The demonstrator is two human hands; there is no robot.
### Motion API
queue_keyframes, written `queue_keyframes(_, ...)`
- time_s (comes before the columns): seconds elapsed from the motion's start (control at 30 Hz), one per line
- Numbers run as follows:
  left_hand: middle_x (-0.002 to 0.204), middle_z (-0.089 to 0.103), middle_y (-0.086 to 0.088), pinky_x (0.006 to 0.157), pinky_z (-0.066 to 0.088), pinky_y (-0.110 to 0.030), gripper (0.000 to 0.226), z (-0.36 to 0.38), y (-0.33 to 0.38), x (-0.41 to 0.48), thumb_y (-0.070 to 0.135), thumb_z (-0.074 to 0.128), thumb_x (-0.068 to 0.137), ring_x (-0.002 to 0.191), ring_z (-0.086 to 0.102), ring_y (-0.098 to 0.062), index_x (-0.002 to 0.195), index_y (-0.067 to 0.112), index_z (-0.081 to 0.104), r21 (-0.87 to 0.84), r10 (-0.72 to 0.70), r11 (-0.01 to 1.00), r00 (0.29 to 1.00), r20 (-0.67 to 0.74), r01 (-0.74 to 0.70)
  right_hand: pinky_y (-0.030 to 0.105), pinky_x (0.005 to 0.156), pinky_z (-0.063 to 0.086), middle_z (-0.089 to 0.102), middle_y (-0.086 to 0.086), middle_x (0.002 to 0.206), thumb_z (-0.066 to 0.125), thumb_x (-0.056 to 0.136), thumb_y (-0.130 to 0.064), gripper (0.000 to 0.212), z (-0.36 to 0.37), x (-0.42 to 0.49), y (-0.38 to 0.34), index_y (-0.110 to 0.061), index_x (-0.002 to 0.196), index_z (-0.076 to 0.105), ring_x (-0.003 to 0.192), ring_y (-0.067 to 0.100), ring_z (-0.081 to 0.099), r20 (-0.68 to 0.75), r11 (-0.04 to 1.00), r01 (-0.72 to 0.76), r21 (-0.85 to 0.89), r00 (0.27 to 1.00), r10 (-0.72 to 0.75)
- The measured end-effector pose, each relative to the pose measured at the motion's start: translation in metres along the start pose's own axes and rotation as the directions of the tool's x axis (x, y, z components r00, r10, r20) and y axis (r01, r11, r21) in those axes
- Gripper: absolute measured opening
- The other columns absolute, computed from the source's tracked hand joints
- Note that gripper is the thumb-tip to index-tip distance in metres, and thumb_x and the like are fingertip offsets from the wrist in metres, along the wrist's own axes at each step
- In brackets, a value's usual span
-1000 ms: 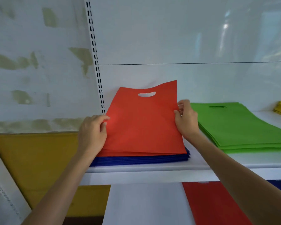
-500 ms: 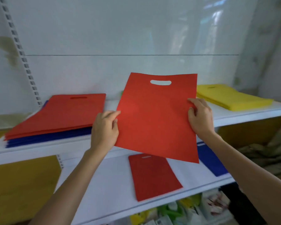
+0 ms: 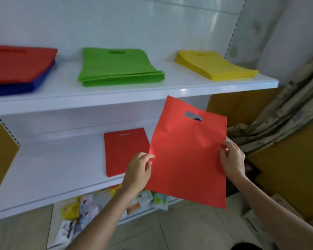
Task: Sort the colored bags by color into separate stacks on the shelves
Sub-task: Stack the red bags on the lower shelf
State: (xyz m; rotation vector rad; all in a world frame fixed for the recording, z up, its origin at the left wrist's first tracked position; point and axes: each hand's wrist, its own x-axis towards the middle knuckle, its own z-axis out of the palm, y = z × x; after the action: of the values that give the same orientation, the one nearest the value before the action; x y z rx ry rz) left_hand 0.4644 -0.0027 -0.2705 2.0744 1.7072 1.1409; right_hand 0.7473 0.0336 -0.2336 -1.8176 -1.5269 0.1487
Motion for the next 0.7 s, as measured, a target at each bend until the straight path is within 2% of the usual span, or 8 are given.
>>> queue_keyframes(0.17,0.107,0.062,-0.001,0.088,0.042,-0.024,0.028,0.025,-0.046,-0.027,0.000,0.052,0.087,0.099,0.056,-0.017,0.108,0.012,0.066,-0.019,-0.219,0.975,0.972,0.090,0.222,0.037,0.091,0.041,0.059,0.016,0.116,0.051,0.088,-0.003,0.032,0.057,-0.012,0.010,-0.002,0.119,0.059,0.105,0.033,0.055,0.154,0.999,0.009,-0.053,0.988,-0.001)
queue_keyframes(0.23,0.109,0.063,0.001,0.085,0.040,-0.017,0.027,0.030,-0.068,-0.032,0.002,0.054,0.087,0.098,0.057,-0.014,0.109,0.012,0.066,-0.001,-0.308,0.951,0.946,0.100,0.310,0.037,0.091,0.042,0.059,0.015,0.116,0.050,0.087,-0.001,0.035,0.089,-0.013,0.012,-0.002,0.120,0.059,0.103,0.032,0.056,0.230,0.999,0.015,-0.037,0.973,-0.006)
queue_keyframes(0.3,0.105,0.065,0.002,0.077,0.038,-0.011,0.024,0.035,-0.096,-0.032,0.003,0.058,0.087,0.086,0.056,-0.008,0.106,0.012,0.068,0.003,-0.379,0.925,0.921,0.089,0.380,0.038,0.091,0.046,0.059,0.015,0.116,0.049,0.088,0.001,0.034,0.127,-0.008,0.015,-0.002,0.120,0.059,0.102,0.030,0.056,0.292,1.000,0.014,-0.001,0.956,-0.013)
queue_keyframes(0.4,0.097,0.066,0.001,0.075,0.045,-0.015,0.021,0.045,-0.143,-0.024,0.002,0.062,0.084,0.078,0.055,-0.006,0.101,0.011,0.069,0.001,-0.440,0.897,0.896,0.059,0.441,0.033,0.086,0.046,0.059,0.015,0.113,0.047,0.090,0.002,0.031,0.190,0.005,0.010,-0.001,0.118,0.060,0.100,0.030,0.058,0.326,0.999,0.025,0.042,0.945,-0.038)
queue_keyframes(0.5,0.090,0.064,0.001,0.070,0.046,-0.010,0.021,0.050,-0.187,-0.013,-0.001,0.063,0.082,0.075,0.058,-0.007,0.100,0.010,0.069,-0.007,-0.459,0.888,0.888,0.012,0.459,0.026,0.082,0.041,0.058,0.017,0.113,0.045,0.091,0.003,0.030,0.249,0.022,-0.006,0.001,0.118,0.059,0.098,0.031,0.058,0.324,0.994,0.075,0.084,0.941,-0.098)
queue_keyframes(0.53,0.090,0.065,0.000,0.071,0.048,-0.013,0.022,0.050,-0.200,-0.008,-0.001,0.064,0.082,0.077,0.059,-0.009,0.101,0.009,0.069,0.000,-0.464,0.886,0.886,-0.008,0.464,0.027,0.082,0.041,0.057,0.017,0.114,0.045,0.092,0.002,0.030,0.267,0.027,-0.013,0.001,0.119,0.058,0.099,0.031,0.058,0.331,0.992,0.091,0.087,0.937,-0.115)
queue_keyframes(0.6,0.095,0.066,-0.005,0.077,0.052,-0.028,0.023,0.050,-0.226,0.003,0.000,0.064,0.082,0.083,0.063,-0.018,0.103,0.007,0.068,0.030,-0.472,0.880,0.881,-0.042,0.473,0.033,0.084,0.044,0.055,0.017,0.119,0.044,0.092,0.000,0.031,0.301,0.040,-0.026,0.000,0.121,0.056,0.100,0.033,0.057,0.350,0.988,0.127,0.086,0.925,-0.149)
queue_keyframes(0.7,0.105,0.065,-0.009,0.085,0.049,-0.033,0.029,0.051,-0.257,0.021,0.003,0.063,0.082,0.094,0.061,-0.024,0.112,0.006,0.064,0.097,-0.475,0.874,0.879,-0.040,0.476,0.037,0.087,0.045,0.050,0.017,0.125,0.048,0.086,0.000,0.042,0.342,0.056,-0.041,0.001,0.128,0.049,0.106,0.034,0.054,0.398,0.975,0.200,0.093,0.891,-0.220)
